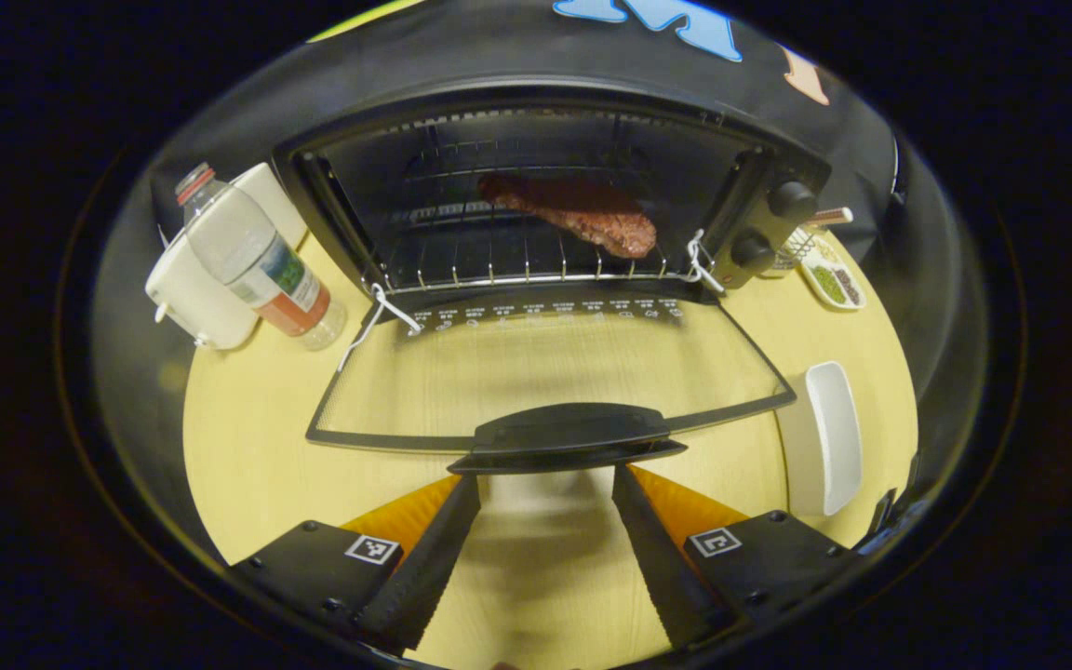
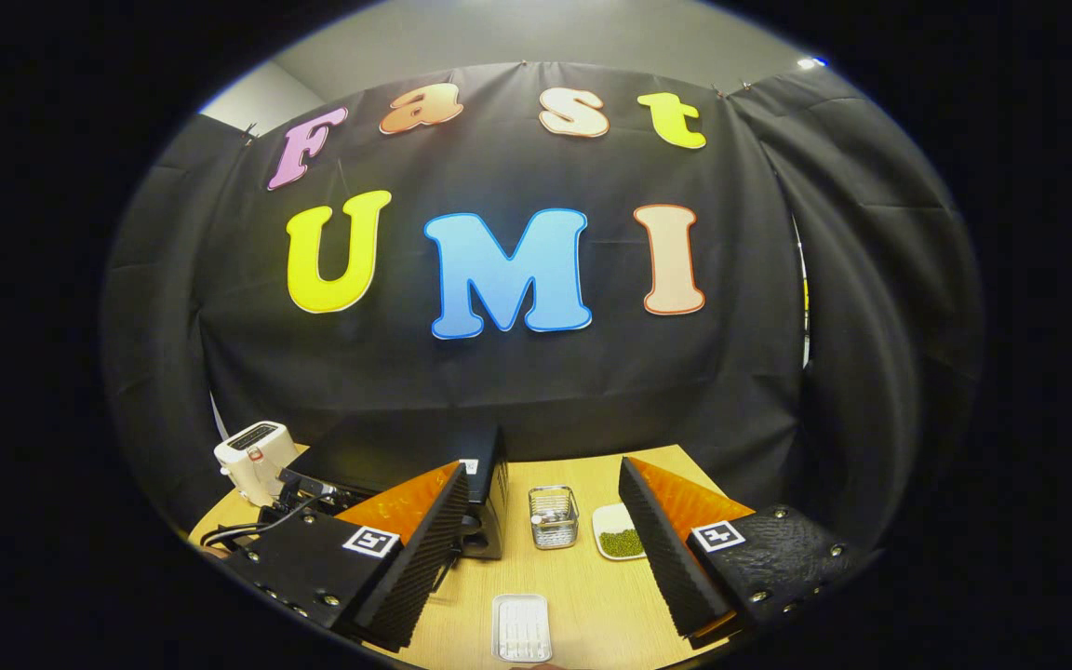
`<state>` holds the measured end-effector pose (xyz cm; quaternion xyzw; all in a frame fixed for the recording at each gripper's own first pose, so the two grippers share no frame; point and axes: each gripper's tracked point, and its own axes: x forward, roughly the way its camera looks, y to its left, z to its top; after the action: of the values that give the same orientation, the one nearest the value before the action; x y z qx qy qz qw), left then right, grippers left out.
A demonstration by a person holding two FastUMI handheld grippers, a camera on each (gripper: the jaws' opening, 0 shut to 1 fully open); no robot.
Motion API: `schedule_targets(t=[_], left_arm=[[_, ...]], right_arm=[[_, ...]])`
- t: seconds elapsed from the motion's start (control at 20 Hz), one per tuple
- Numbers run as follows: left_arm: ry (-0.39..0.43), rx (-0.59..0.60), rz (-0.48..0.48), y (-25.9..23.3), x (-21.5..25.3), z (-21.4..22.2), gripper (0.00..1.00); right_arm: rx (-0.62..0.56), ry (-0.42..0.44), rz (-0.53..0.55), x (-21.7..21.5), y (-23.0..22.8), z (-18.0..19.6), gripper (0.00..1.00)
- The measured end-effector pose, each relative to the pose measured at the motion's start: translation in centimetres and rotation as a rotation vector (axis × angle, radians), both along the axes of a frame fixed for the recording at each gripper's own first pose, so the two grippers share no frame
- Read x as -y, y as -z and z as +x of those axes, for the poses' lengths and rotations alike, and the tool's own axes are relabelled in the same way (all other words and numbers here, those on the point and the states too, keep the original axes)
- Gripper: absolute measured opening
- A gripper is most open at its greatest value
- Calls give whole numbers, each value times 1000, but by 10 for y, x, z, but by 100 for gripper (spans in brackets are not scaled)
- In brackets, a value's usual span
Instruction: Open the electric oven with the left hand, put the food in, and close the electric oven.
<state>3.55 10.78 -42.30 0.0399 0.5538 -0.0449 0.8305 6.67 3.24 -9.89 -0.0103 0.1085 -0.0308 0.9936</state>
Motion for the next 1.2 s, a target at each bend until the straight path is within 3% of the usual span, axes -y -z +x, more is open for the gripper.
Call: schedule_targets(t=[0.7,0.75,0.8,1.0,1.2], left_arm=[[35,114,15,-31,2,16,97],[34,114,17,-32,2,18,92],[34,121,18,-33,2,21,97],[46,182,43,-45,0,34,100],[35,253,51,-63,3,48,98]], right_arm=[[-9,0,28,5,3,-6,99],[-16,4,31,7,6,-7,99],[-19,8,33,10,7,-8,99],[-24,10,31,16,9,-12,99],[-20,-2,31,21,7,-14,99]])
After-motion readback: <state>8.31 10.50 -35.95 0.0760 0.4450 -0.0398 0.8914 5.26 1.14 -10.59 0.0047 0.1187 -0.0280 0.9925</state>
